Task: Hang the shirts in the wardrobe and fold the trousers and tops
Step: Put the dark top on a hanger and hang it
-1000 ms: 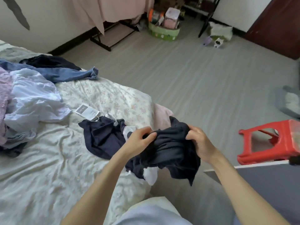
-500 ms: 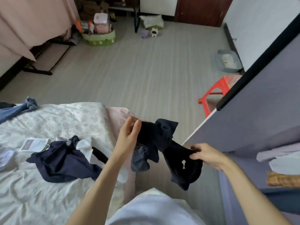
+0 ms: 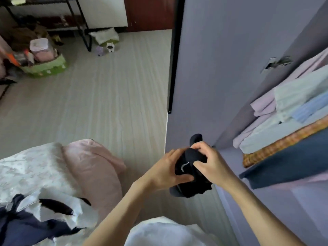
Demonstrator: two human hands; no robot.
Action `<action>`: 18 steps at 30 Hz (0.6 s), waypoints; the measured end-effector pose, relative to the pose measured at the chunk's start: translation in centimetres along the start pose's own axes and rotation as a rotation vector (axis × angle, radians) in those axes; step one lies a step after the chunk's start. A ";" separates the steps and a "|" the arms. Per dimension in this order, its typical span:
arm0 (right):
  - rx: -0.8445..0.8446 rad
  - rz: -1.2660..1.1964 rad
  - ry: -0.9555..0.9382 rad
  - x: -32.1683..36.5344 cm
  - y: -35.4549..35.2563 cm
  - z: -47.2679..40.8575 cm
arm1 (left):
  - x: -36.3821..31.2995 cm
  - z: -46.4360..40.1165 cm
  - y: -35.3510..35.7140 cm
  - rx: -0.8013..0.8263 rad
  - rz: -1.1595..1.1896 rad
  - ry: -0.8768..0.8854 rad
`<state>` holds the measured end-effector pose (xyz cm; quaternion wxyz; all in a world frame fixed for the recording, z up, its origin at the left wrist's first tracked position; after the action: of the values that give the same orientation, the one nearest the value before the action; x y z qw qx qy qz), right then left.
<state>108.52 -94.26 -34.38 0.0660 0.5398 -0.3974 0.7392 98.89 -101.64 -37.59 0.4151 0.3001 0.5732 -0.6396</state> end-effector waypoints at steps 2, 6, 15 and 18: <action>-0.121 -0.063 -0.025 -0.5 -3.6 1.6 | -1.5 -2.6 2.9 -0.069 0.026 -0.015; -0.422 -0.005 0.039 -4.0 -11.6 5.7 | -3.0 -6.5 5.5 -0.180 -0.027 -0.030; -1.096 0.322 0.388 -11.1 -21.3 17.7 | -11.5 -17.4 12.3 -0.041 -0.250 0.173; -1.003 0.289 0.618 -14.4 -23.5 20.7 | -14.7 -20.3 16.3 0.115 -0.284 0.244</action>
<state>142.21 -87.21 -32.37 0.3236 0.1439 -0.7290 0.5858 118.32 -78.91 -36.13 0.2302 0.3146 0.6182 -0.6826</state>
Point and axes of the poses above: each hand's wrist, its own z-axis away from the middle knuckle, its own y-axis out of the palm, x = y × z, the point moved 7 cm from there along -z, towards the middle knuckle, and after that the axes turned 1 degree about z, right-handed, at the moved point
